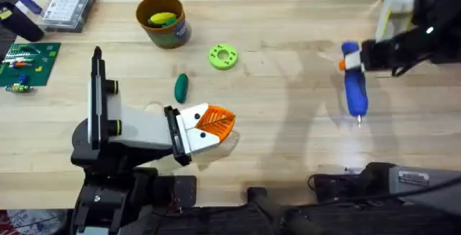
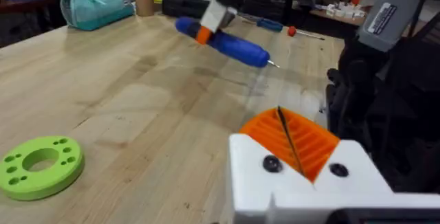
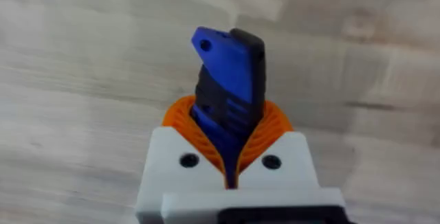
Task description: Pick up the gripper from the table and insert it into the empty holder that is missing its gripper. Then pick up a screw, insert it into the mounting hole, and use the screwdriver to tighten it. Finally, clean up the table by picking up the vegetable and placing it into the bucket.
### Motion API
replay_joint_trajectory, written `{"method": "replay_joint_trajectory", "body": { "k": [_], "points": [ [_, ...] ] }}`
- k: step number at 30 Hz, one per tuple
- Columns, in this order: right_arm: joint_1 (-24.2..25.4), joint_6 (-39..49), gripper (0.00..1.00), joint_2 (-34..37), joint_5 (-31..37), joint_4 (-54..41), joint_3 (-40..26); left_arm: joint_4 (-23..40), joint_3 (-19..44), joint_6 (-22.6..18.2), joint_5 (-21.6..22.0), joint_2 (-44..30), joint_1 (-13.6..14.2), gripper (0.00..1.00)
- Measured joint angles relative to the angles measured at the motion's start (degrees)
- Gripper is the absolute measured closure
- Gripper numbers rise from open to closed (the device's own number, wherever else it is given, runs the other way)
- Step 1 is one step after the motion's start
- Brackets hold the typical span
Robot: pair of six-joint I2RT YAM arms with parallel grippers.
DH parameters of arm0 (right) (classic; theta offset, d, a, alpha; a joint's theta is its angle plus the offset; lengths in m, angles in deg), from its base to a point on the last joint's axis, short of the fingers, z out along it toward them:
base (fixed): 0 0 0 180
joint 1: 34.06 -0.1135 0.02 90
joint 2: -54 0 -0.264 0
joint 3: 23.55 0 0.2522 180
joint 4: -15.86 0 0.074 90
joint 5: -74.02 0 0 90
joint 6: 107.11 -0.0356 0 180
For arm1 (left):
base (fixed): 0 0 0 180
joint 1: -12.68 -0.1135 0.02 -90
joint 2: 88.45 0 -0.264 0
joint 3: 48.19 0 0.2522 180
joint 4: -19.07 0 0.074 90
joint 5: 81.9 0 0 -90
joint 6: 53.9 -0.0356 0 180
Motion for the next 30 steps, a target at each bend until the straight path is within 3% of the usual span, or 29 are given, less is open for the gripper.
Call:
{"method": "replay_joint_trajectory", "body": {
  "k": [10,16,30],
  "points": [
    [-12.3,-3.5,0.974,-9.3,-8.9,-1.2,-10.1,0.0,0.0,0.0,0.0,0.0,0.0,0.990],
    [-20.1,-7.4,0.974,-13.3,-11.0,-1.2,-14.1,0.0,0.0,0.0,0.0,0.0,0.0,0.990],
    [-36.5,-17.6,0.974,-25.4,-10.8,1.4,-14.8,0.0,0.0,0.0,0.0,0.0,0.0,0.990]
  ]
}}
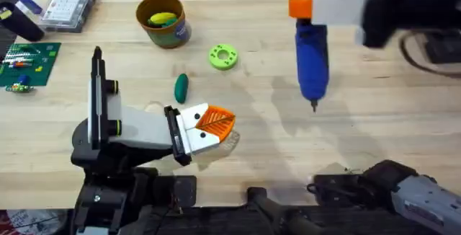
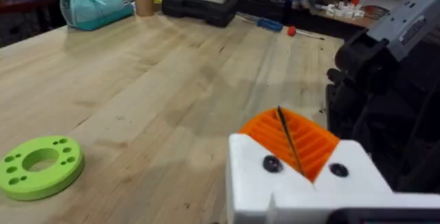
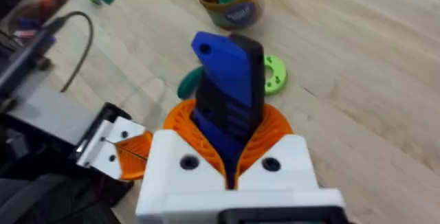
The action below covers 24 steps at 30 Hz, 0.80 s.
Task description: Pick up the gripper from the table and insert it into the empty holder that is missing its gripper. Then pick up a screw, insert it into the mounting hole, and use the screwdriver to tighten it. Finally, clean up the table by picking up the vegetable and placing it into the bucket.
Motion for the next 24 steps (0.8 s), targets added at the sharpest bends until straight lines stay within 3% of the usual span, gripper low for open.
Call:
{"method": "replay_joint_trajectory", "body": {
  "k": [3,4,9,20,24],
  "points": [
    [-2.3,-1.0,0.974,-4.5,1.7,-0.2,0.0,0.0,0.0,0.0,0.0,0.0,0.0,0.990],
    [-3.6,-1.6,0.974,-11.9,2.7,5.8,3.0,0.0,0.0,0.0,-0.1,0.0,0.0,0.990],
    [-3.7,-1.4,0.974,-18.4,1.9,16.0,10.6,0.0,0.0,0.0,-0.1,0.0,0.0,0.990],
    [-3.7,-3.6,0.974,-18.3,-8.7,56.8,32.8,0.0,0.0,0.0,-0.1,0.0,0.0,0.990],
    [-3.9,-6.5,0.974,-16.5,-10.1,66.7,36.9,0.0,0.0,0.0,-0.1,0.0,0.0,0.990]
  ]
}}
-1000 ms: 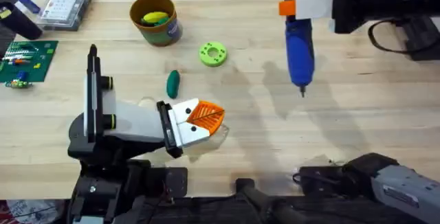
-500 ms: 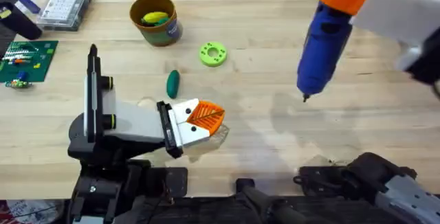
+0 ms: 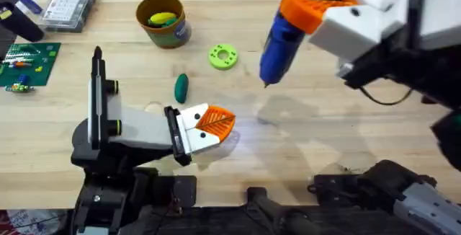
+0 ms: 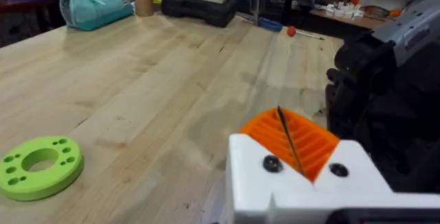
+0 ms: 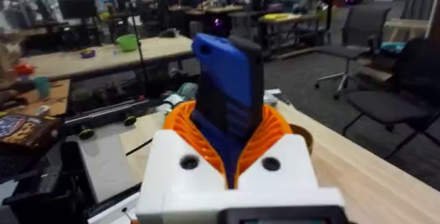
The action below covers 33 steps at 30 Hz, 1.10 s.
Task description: Pick up the gripper from the table and insert it into the empty holder that is missing its gripper. Then pick up a screw, insert it into the mounting hole, and use the screwdriver to tighten it. Finally, clean up the table by picking up the vegetable and placing it into the bucket.
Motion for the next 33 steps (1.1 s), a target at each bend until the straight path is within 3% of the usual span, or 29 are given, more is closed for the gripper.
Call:
{"method": "replay_joint_trajectory", "body": {
  "k": [15,23,33],
  "points": [
    [-9.6,-5.3,0.974,21.6,-4.1,32.3,1.0,0.0,0.0,0.0,0.0,0.0,0.0,0.990],
    [-12.9,-7.1,0.974,28.0,-4.2,34.1,0.4,0.0,0.0,0.0,0.0,0.0,0.0,0.990],
    [-16.7,-4.7,0.974,28.3,-4.4,34.6,-1.0,0.0,0.0,0.0,0.0,0.0,0.0,0.990]
  ]
}}
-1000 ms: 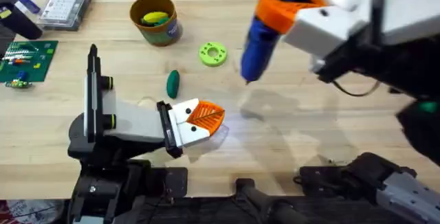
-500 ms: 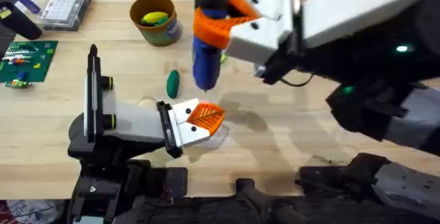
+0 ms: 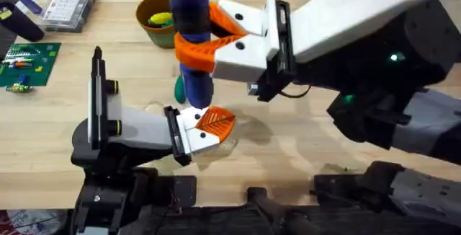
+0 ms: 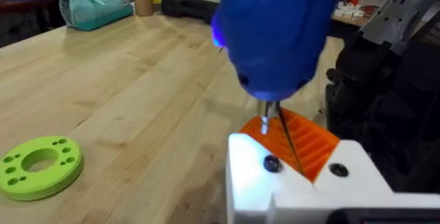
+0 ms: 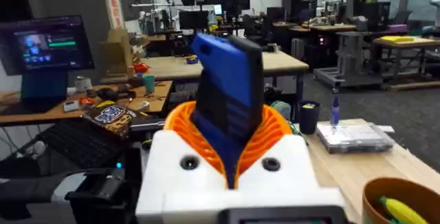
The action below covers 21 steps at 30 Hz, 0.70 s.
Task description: Pick up the gripper from the table and insert it into the empty holder that is missing its gripper. Then pick up a screw, insert it into the mounting hole, and use the screwdriver to tighten it. Finally, clean up the table by picking up the vegetable and placing it into the bucket.
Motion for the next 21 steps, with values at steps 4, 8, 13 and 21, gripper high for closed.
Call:
{"method": "replay_joint_trajectory", "body": {
  "k": [4,8,13,21],
  "points": [
    [-0.8,1.4,0.974,0.0,0.0,0.0,0.0,0.0,0.0,0.0,0.0,0.0,0.0,0.990],
    [-1.1,2.5,0.974,0.0,0.0,0.0,0.0,0.0,0.0,0.0,0.0,0.0,0.0,0.990],
    [-1.2,3.3,0.974,0.0,-0.4,0.0,0.0,0.0,0.0,0.0,0.0,0.0,0.0,0.990],
    [-1.8,4.0,0.974,0.0,-1.3,0.0,0.0,0.0,0.0,0.0,0.0,0.0,0.0,0.990]
  ]
}}
